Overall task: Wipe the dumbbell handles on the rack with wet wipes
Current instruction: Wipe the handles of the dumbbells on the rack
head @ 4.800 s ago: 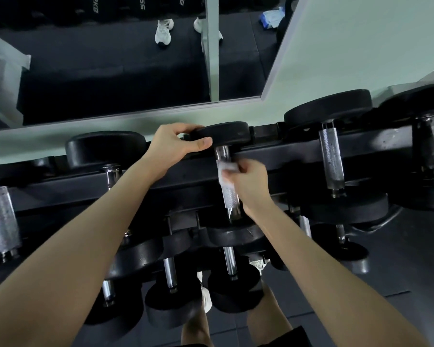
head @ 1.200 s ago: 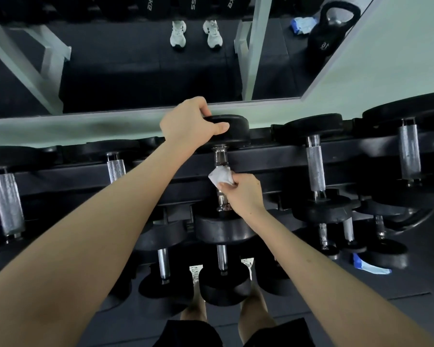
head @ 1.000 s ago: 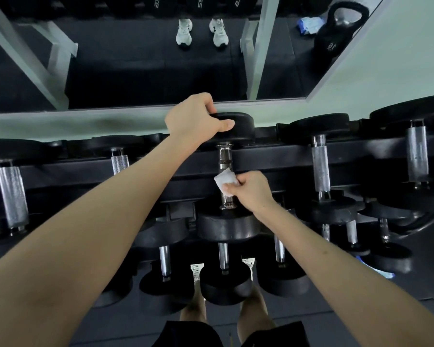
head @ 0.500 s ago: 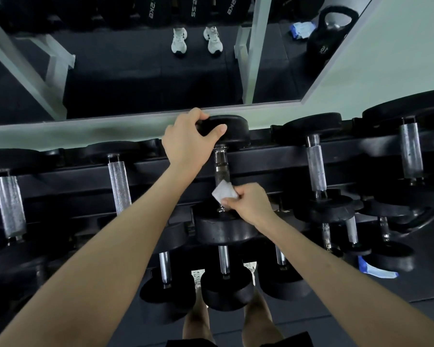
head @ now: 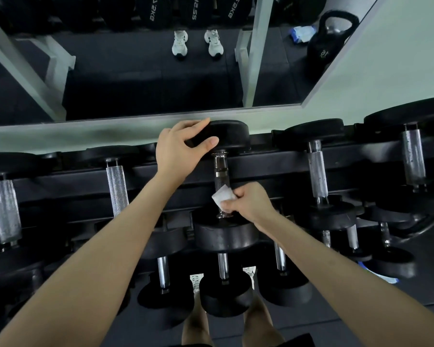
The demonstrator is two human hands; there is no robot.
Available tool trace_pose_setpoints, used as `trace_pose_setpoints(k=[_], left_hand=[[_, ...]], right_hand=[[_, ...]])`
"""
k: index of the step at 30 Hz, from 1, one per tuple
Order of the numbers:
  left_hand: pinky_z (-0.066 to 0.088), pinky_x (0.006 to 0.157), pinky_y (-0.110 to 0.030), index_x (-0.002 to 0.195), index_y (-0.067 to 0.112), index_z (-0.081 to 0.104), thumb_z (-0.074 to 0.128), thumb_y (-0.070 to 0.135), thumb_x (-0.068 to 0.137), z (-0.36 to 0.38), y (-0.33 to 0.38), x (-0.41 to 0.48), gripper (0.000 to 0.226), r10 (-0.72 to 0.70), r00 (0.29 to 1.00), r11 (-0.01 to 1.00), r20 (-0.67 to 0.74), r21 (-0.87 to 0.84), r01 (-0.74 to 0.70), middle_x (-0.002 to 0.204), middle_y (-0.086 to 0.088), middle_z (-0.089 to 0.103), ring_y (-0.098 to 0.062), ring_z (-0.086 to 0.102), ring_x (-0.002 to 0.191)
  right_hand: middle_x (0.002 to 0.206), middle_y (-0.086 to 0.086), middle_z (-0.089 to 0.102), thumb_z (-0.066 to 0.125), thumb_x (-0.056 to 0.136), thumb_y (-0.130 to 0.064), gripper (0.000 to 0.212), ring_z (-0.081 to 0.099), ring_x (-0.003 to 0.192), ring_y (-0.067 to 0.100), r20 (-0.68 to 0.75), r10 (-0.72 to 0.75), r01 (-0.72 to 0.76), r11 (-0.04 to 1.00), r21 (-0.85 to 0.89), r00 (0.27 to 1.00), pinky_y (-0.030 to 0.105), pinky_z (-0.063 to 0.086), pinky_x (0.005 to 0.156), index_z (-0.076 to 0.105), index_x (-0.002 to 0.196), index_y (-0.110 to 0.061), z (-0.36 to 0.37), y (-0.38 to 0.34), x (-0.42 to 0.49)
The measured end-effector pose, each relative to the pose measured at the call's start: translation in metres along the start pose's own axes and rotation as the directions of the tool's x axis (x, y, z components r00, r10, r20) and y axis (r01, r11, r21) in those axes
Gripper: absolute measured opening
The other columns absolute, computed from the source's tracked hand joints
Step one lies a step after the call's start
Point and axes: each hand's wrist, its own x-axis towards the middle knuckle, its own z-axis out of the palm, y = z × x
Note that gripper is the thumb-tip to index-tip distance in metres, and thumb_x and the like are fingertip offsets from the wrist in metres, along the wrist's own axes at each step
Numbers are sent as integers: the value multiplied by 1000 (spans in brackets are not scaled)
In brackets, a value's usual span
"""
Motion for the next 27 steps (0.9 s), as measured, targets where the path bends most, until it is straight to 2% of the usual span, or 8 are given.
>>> trace_pose_setpoints(k=[2, 5, 9, 14, 17, 20, 23, 27], left_hand=[[32, 85, -21, 123, 39, 58, 65, 49, 81, -1, 0, 2, 43, -2, 1000, 1000, -4, 15, 2, 125, 19, 58, -12, 48, 115], [42, 89, -28, 122, 40, 59, 65, 51, 80, 0, -2, 2, 44, -6, 1000, 1000, -8, -10, 6, 125, 20, 58, -12, 50, 116], [46, 93, -35, 121, 42, 59, 64, 54, 79, -1, -3, 3, 44, -20, 1000, 999, 0, -40, 20, 125, 20, 59, -11, 51, 118], [46, 94, -35, 121, 41, 59, 64, 55, 79, -2, -2, 4, 45, -20, 1000, 999, 10, -35, 20, 126, 19, 58, -12, 51, 119], [45, 93, -33, 122, 41, 59, 63, 56, 78, -4, 0, 4, 46, -19, 999, 1000, 29, -13, 19, 127, 18, 57, -12, 50, 120], [41, 88, -26, 121, 42, 58, 64, 57, 78, -10, 3, 8, 47, -25, 997, 999, 66, 23, 23, 126, 17, 58, -10, 50, 119], [41, 92, -30, 125, 40, 56, 65, 59, 75, -19, 4, 14, 54, 29, 991, 991, 133, 123, -46, 126, 12, 59, -12, 53, 116], [29, 102, -37, 138, 33, 43, 69, 58, 72, -25, 3, 18, 75, 149, 948, 912, 280, 332, -241, 130, 3, 57, -23, 51, 117]], right_hand=[[58, 9, 53, 80, 69, -23, 32, 50, 57, 17, -96, -19, 30, 993, 114, 995, 30, 40, 58, 61, 57, -1, -2, -22, 17], [80, 8, 71, 78, 70, -11, 14, 68, 78, 21, -220, 3, 73, 939, 335, 975, 40, 55, 78, 72, 80, -4, -7, -50, 43], [84, 20, 71, 77, 74, -16, 21, 68, 83, 20, -223, 21, 51, 949, 312, 975, 38, 54, 75, 70, 82, 2, 2, -39, 26], [78, 18, 71, 76, 77, -19, 20, 62, 69, 16, -107, 28, -16, 993, 113, 994, 30, 48, 66, 73, 80, 1, 9, -6, -3], [68, 4, 66, 76, 77, -15, 12, 59, 64, 9, -27, 11, -11, 1000, 20, 1000, 20, 46, 62, 71, 74, -4, 2, -2, -8], [81, 4, 70, 74, 79, -11, 13, 60, 71, 6, 48, 11, -20, 980, 200, 999, 6, 45, 61, 72, 91, -7, -8, -13, -1], [101, 9, 71, 71, 81, -9, 24, 65, 89, 14, 155, 10, -71, 916, 394, 988, 21, 50, 84, 69, 104, -6, -12, -24, 14], [102, 4, 71, 68, 83, -8, 24, 67, 92, 22, 286, 29, -180, 835, 520, 958, 34, 50, 90, 68, 106, -7, -10, -23, 22]])
